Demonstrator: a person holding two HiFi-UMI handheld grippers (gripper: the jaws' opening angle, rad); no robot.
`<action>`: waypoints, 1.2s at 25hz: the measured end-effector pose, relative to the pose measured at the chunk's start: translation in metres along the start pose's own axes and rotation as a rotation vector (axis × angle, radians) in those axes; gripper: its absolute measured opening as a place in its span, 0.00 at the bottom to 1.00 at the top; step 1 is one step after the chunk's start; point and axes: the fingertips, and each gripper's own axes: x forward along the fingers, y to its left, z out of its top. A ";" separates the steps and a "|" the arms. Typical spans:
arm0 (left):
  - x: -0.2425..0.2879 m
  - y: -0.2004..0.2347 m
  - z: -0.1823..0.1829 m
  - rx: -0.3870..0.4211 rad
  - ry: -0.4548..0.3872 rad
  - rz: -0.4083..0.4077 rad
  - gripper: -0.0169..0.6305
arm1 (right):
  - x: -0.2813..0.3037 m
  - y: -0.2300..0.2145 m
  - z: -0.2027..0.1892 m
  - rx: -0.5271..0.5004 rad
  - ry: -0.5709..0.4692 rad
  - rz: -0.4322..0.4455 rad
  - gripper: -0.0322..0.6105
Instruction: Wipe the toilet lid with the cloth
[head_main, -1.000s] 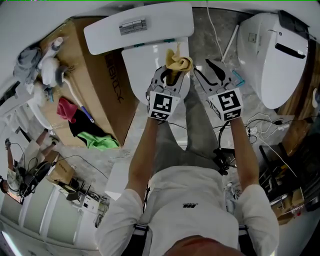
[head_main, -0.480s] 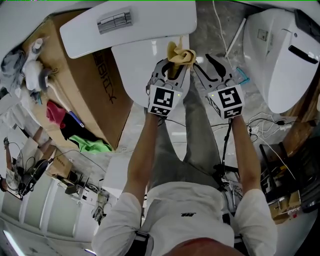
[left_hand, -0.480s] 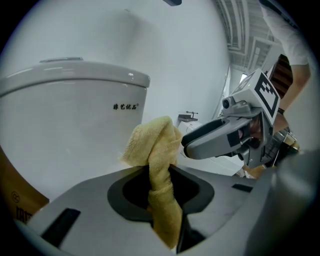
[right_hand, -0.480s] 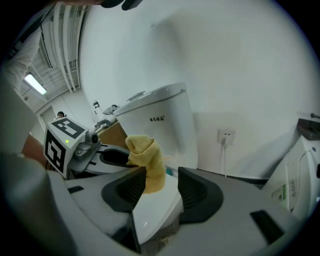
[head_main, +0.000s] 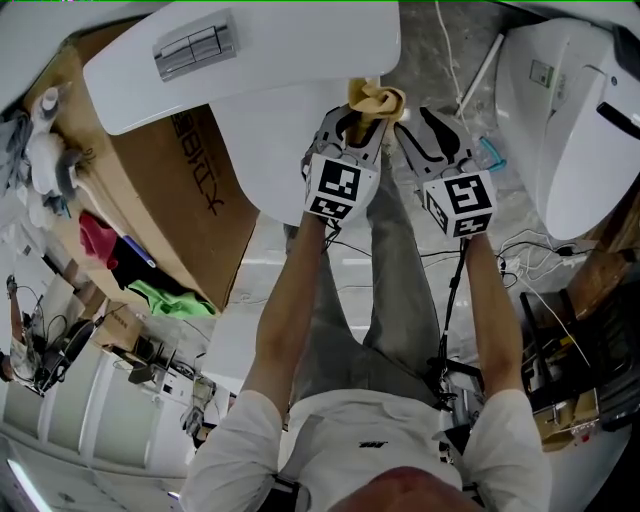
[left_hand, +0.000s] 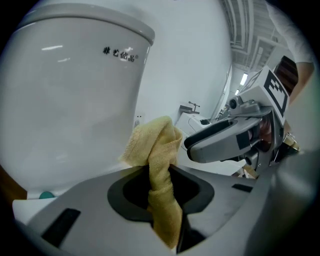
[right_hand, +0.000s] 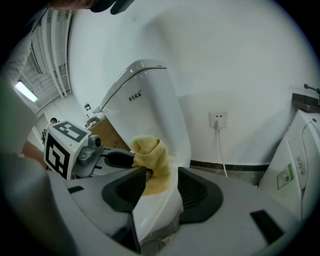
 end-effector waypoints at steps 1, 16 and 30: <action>0.005 0.001 -0.003 -0.003 0.003 -0.002 0.19 | 0.003 -0.005 0.000 0.010 -0.004 -0.004 0.39; 0.051 0.017 -0.047 -0.079 0.102 0.002 0.19 | 0.039 -0.014 -0.022 0.021 0.040 -0.014 0.39; 0.029 0.043 -0.059 -0.160 0.100 0.048 0.19 | 0.050 0.013 -0.019 -0.010 0.061 -0.013 0.39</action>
